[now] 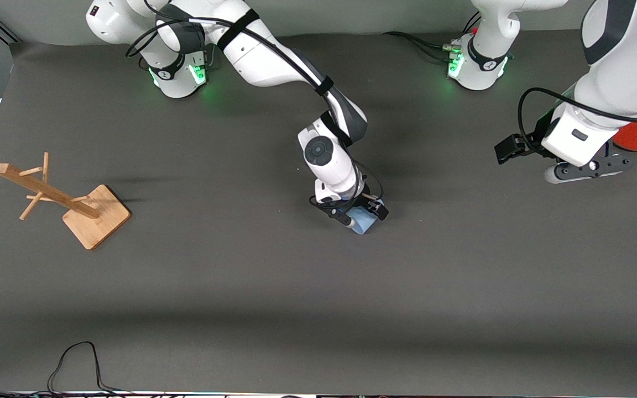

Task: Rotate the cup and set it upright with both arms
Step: 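Carry the blue cup to the table middle with the right gripper, then set the cup on its side, release, and withdraw the right gripper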

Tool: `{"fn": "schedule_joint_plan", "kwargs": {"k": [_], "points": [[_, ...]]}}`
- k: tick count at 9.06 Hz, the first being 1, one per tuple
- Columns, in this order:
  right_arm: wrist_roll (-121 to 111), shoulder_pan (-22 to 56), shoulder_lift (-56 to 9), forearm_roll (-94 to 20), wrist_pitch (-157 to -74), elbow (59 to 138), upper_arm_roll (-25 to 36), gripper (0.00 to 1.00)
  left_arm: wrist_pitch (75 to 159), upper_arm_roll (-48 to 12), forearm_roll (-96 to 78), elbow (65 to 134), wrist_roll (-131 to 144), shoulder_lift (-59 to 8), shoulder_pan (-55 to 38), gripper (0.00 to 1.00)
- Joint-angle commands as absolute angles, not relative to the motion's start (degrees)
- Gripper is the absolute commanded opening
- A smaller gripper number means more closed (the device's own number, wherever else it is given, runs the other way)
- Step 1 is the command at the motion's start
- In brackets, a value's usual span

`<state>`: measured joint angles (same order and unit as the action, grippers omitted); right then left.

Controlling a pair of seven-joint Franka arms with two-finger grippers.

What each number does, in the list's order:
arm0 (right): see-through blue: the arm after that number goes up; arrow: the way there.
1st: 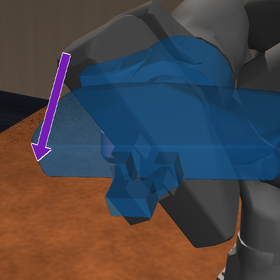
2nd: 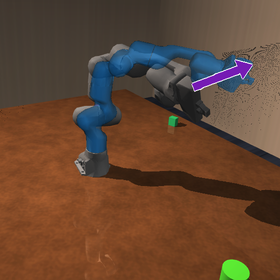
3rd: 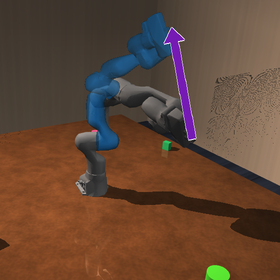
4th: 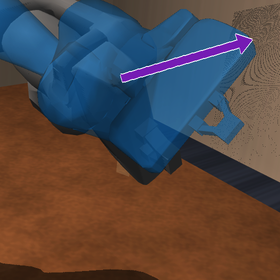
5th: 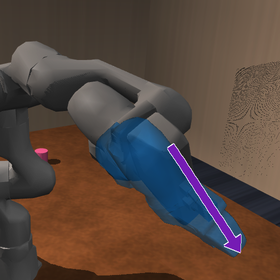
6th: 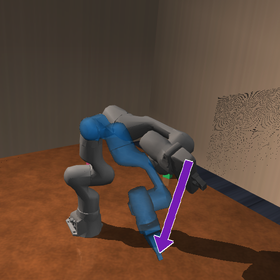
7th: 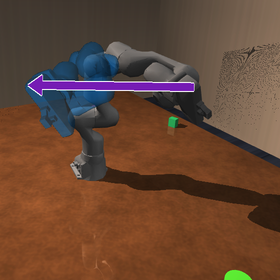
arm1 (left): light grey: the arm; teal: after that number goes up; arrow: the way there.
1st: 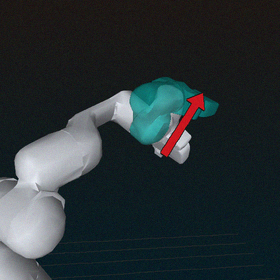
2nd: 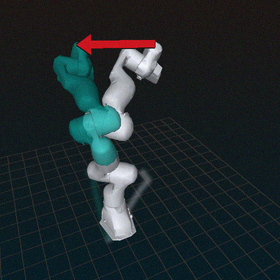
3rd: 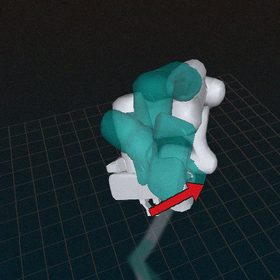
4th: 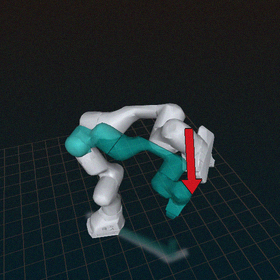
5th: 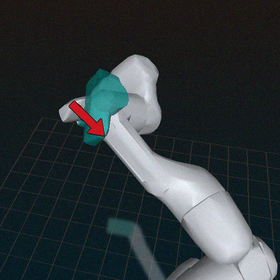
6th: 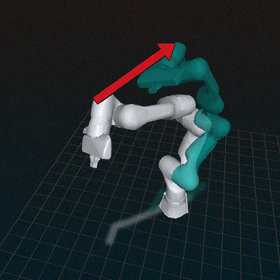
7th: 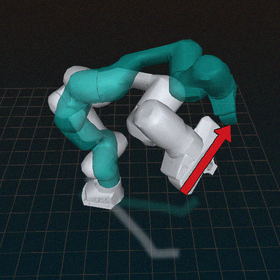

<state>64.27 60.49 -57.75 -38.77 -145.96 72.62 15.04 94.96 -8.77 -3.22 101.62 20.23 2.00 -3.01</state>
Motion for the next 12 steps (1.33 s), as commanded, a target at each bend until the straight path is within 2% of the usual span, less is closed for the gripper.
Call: {"fn": "schedule_joint_plan", "kwargs": {"k": [1,4,5,6,7,8,9,11,12], "points": [[63.72,60.73,-52.14,-37.97,-138.55,74.27,17.39,1.0,94.04,-8.88,-3.34,100.11,21.18,1.23,-4.13,1.0],[54.9,60.21,-43.37,-37.88,-123.72,76.36,23.52,1.0,95.61,-8.88,-2.47,93.36,20.92,-6.21,-8.51,1.0],[45.62,60.21,-38.63,-37.97,-118.79,80.64,27.3,1.0,95.97,-8.88,-2.55,89.6,21.0,-10.42,-8.87,1.0],[36.74,60.29,-33.28,-37.88,-118.13,86.77,30.73,1.0,97.11,-8.96,-2.98,87.82,21.09,-13.5,-8.96,1.0],[28.39,60.38,-28.26,-37.88,-117.86,92.32,34.42,1.0,101.38,-9.05,-2.47,86.5,21.27,-16.75,-11.23,1.0],[22.38,60.73,-24.65,-36.49,-112.99,95.07,39.76,1.0,105.08,-9.05,-1.42,86.22,21.18,-20.53,-13.08,1.0],[20.06,60.99,-22.43,-29.86,-106.76,94.84,44.34,1.0,107.99,-9.14,-1.67,83.61,20.14,-26.57,-13.62,1.0],[16.38,60.3,-16.03,-16.93,-100.06,94.83,48.05,1.0,110.63,-8.97,-0.97,73.01,21.53,-39.49,-19.74,1.0],[13.13,60.73,-13.91,-13.83,-96.45,94.75,52.51,1.0,113.61,-9.05,1.21,70.25,21.79,-43.2,-21.08,1.0]]}}
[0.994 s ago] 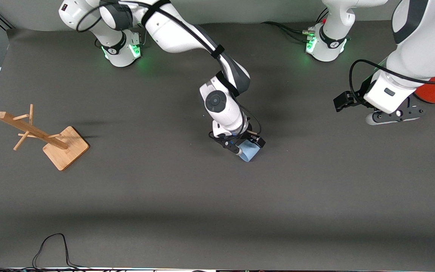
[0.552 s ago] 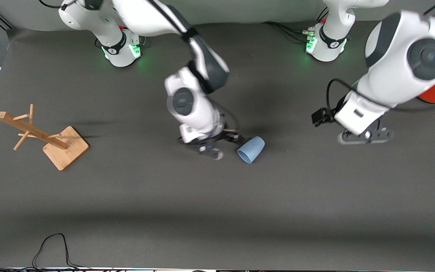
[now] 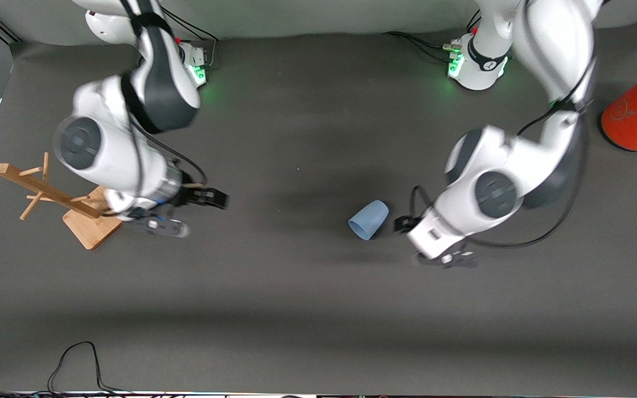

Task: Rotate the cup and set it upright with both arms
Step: 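Set the cup on its side, release, and withdraw the right gripper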

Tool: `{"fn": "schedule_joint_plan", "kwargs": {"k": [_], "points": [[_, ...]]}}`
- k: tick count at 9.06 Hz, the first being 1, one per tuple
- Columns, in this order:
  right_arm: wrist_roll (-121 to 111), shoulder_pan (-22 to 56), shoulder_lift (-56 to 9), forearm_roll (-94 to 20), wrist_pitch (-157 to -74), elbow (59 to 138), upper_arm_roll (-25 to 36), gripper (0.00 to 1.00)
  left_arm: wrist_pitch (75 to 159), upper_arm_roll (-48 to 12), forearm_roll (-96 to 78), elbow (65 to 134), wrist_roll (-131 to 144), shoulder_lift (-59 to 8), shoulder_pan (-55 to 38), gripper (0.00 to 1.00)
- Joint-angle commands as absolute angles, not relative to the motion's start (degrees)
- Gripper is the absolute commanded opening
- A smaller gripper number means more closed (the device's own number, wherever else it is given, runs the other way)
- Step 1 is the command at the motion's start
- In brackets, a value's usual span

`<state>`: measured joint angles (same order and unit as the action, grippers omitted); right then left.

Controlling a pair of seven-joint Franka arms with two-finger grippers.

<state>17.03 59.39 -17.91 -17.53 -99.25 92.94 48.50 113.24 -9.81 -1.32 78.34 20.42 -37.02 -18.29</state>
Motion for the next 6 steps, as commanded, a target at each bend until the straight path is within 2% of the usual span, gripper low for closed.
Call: {"fn": "schedule_joint_plan", "kwargs": {"k": [1,2,4,6], "points": [[9.01,60.82,-11.8,-8.84,-94.33,94.4,54.91,1.0,117.64,-9.05,5.41,70.05,21.45,-45.33,-22.57,1.0],[4.96,60.3,-10.47,-4.61,-92.65,93.35,56.67,1.0,119.6,-8.97,8.93,69.53,21.53,-48.05,-24.5,1.0],[-0.84,60.21,-9.23,-3.52,-90.27,90.55,59.93,1.0,119.1,-8.96,14.83,68.64,21.45,-52.19,-25.66,0.99],[-1.05,59.5,-9.32,-3.25,-87.98,87.03,61.34,1.0,116.21,-9.14,14.68,68.64,21.53,-52.82,-26.45,0.98]]}}
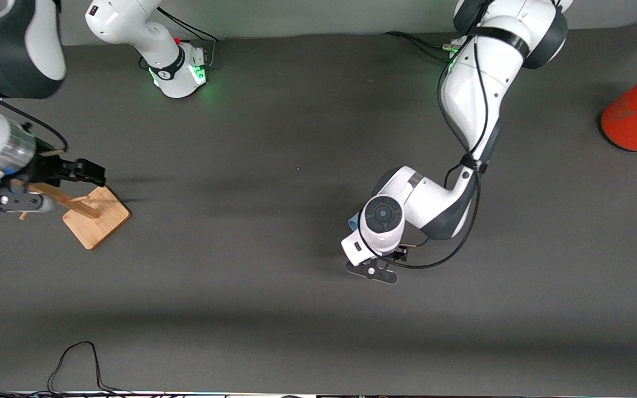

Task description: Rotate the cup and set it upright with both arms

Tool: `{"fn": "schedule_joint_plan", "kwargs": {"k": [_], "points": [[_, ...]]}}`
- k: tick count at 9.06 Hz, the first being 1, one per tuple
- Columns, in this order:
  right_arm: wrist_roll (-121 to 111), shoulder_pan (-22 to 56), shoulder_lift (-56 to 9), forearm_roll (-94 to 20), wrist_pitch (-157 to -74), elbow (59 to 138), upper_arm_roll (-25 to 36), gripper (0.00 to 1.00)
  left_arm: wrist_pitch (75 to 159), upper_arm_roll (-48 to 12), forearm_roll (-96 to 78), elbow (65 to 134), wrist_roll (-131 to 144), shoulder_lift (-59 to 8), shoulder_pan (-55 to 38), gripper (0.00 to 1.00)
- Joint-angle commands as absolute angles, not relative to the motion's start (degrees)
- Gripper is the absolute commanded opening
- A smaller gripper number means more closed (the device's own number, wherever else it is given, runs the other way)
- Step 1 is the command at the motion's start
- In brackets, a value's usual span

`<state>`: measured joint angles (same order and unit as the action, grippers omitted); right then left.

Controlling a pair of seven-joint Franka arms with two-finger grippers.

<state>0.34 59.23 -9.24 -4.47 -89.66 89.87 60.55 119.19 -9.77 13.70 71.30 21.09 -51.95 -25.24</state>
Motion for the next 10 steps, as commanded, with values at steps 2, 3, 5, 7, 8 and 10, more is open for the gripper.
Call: {"fn": "schedule_joint_plan", "kwargs": {"k": [2,3,5,7,8,10], "points": [[-0.97,59.59,-9.32,-3.25,-87.89,85.52,61.35,1.0,113.04,-9.49,8.48,68.29,21.97,-52.65,-26.28,0.98],[-0.88,60.11,-9.23,-3.34,-87.89,85.43,61.26,1.0,110.85,-9.49,6.0,68.38,22.06,-52.3,-26.28,0.97],[-0.88,59.94,-9.4,-3.34,-87.89,85.25,60.74,1.0,106.97,-9.32,6.15,68.55,21.89,-52.29,-26.19,0.93],[-0.88,59.06,-9.4,-3.69,-87.89,84.9,60.47,1.0,106.61,-9.14,6.59,69.08,21.36,-52.38,-25.67,0.36],[-1.23,58.45,-9.4,-3.69,-87.54,84.73,60.03,1.0,105.05,-9.23,5.9,68.99,21.97,-52.3,-25.75,0.0],[-1.58,47.44,-8.88,-3.26,-86.31,84.46,48.15,1.0,99.86,-9.58,5.45,68.56,22.15,-51.51,-25.66,0.0]]}}
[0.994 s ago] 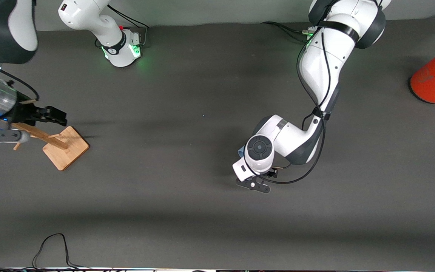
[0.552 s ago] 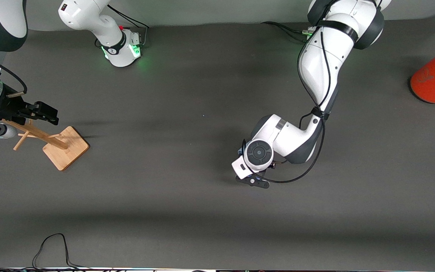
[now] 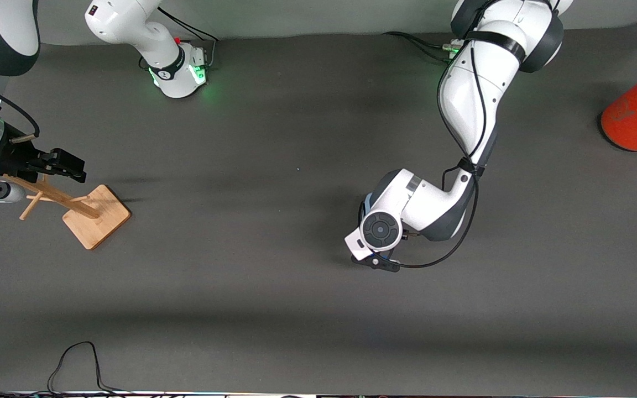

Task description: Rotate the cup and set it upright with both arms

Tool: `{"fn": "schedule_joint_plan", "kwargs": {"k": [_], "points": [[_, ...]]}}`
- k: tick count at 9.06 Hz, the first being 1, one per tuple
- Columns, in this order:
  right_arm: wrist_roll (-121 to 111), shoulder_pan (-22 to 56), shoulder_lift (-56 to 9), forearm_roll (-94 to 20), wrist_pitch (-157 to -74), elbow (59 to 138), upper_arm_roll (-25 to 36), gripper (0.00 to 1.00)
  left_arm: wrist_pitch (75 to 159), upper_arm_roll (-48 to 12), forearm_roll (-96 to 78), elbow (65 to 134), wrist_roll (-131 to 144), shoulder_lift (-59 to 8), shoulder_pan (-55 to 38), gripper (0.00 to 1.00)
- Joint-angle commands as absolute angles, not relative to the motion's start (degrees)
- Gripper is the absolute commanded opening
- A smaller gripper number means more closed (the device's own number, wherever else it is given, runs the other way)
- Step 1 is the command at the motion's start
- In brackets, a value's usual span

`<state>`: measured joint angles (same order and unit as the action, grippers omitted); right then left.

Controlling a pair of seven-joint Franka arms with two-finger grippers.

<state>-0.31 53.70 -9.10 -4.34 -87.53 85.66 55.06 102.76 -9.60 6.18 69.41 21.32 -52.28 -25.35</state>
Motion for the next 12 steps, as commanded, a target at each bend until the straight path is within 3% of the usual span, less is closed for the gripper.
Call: {"fn": "schedule_joint_plan", "kwargs": {"k": [1,4,7,9,12], "points": [[-1.58,42.33,-8.53,-3.08,-86.31,84.55,42.51,1.0,98.1,-9.41,2.14,68.29,22.24,-51.42,-25.58,0.0],[-1.76,23.26,-4.76,-0.45,-84.73,85.95,21.34,1.0,90.98,-9.67,-0.35,61.2,22.23,-50.81,-24.61,0.0],[-1.76,9.36,-1.86,-0.44,-84.99,89.02,6.9,1.0,95.42,-9.05,1.22,60.38,29.96,-43.36,-27.24,0.0],[-1.58,5.37,1.21,-0.44,-88.3,94.54,2.04,1.0,104.81,-8.88,12.93,63.61,42.18,-39.3,-33.36,0.0],[-1.32,2.65,9.55,-1.05,-95.78,106.4,-0.34,1.0,118.35,-8.88,33.16,75.46,62.35,-37.8,-40.24,0.0]]}}
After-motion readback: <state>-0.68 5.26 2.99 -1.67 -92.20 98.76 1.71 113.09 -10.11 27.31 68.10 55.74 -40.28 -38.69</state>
